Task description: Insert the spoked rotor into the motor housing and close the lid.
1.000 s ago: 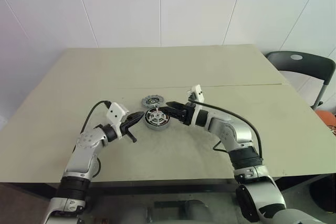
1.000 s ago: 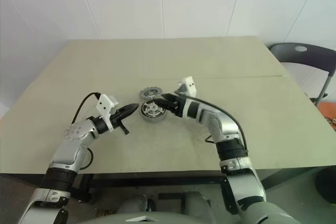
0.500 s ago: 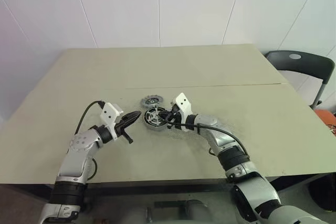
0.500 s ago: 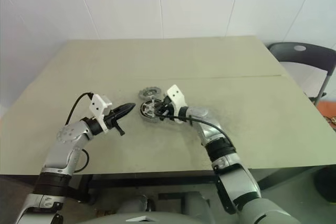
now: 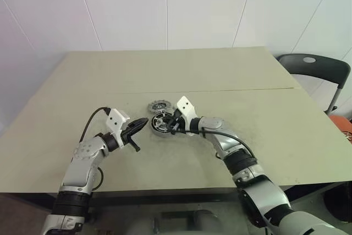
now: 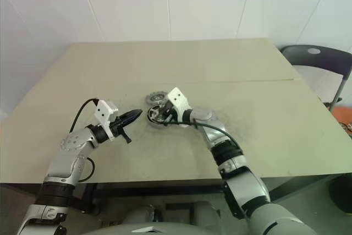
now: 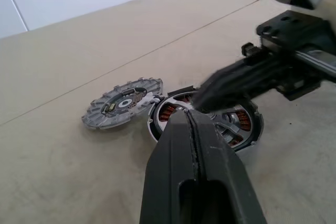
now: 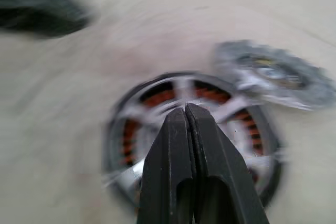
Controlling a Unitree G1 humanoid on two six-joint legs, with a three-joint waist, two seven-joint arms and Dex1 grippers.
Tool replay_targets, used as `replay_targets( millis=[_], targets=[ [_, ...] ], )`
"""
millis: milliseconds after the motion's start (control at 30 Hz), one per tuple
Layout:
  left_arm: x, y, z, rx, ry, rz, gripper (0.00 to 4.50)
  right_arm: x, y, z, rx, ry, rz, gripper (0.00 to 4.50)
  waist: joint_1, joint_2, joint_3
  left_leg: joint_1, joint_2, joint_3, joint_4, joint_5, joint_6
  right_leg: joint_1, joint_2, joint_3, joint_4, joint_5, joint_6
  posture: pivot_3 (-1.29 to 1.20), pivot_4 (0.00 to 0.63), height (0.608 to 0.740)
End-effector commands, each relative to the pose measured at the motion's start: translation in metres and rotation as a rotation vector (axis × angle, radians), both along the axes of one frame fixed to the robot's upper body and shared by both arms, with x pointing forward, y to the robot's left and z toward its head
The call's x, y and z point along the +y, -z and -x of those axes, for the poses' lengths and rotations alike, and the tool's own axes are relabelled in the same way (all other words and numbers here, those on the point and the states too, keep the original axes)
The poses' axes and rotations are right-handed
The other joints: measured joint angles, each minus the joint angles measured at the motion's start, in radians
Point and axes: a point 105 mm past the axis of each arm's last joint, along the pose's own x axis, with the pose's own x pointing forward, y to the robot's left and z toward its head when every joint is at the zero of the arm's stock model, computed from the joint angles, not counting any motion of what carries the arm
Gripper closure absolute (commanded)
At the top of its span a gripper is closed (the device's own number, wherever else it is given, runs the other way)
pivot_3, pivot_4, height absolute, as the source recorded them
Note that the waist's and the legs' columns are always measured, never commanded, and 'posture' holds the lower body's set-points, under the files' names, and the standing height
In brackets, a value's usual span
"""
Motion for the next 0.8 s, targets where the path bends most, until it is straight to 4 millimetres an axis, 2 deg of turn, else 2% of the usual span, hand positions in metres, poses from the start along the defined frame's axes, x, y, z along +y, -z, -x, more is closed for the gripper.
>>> replay_targets(
  millis=[33,200,300,367,533,800],
  targets=[
    [-0.005,-0.013,-0.003,-0.053,0.014,0.002,4.5,0.001,0.019,0.005,0.062,0.011,0.048,4.46,0.0,0.0,0.0,0.001,0.0,0.0,0.0,0.0,0.0,0.0,0.0,0.0,0.001,-0.001,-0.001,0.0,0.0,0.74],
    [-0.006,-0.012,-0.003,-0.051,0.014,0.005,4.5,-0.002,0.01,-0.009,0.002,0.094,0.014,4.46,0.001,0.0,0.0,0.012,0.0,0.0,0.0,-0.001,-0.002,0.01,0.0,0.0,0.0,-0.003,-0.004,0.0,0.0,0.74],
    [-0.007,-0.012,-0.004,-0.051,0.012,0.005,4.5,-0.006,-0.006,-0.026,-0.06,0.182,-0.046,4.46,0.001,0.001,0.0,0.012,0.0,0.0,0.0,-0.002,-0.003,0.01,-0.001,0.0,0.0,-0.003,-0.004,0.0,0.0,0.74],
    [-0.007,-0.012,-0.004,-0.051,0.011,0.005,4.5,-0.005,-0.015,-0.03,-0.074,0.199,-0.099,4.46,0.003,0.001,0.001,0.012,0.0,0.0,0.0,-0.002,-0.003,0.009,-0.001,-0.001,0.0,-0.002,-0.004,0.0,0.0,0.74],
    [-0.008,-0.01,-0.005,-0.049,0.011,0.005,4.5,0.013,-0.036,-0.014,0.008,0.092,-0.296,4.46,0.004,0.001,0.001,0.01,0.0,0.0,0.001,0.0,-0.001,0.008,-0.001,-0.002,0.0,-0.001,-0.007,0.0,0.0,0.74],
    [-0.008,-0.01,-0.005,-0.05,0.008,0.004,4.5,0.008,-0.027,-0.023,-0.062,0.142,-0.185,4.46,0.004,0.001,0.001,-0.005,0.0,0.001,0.0,0.0,0.0,-0.007,-0.001,-0.002,0.0,0.002,-0.001,0.0,0.0,0.74]
  ],
)
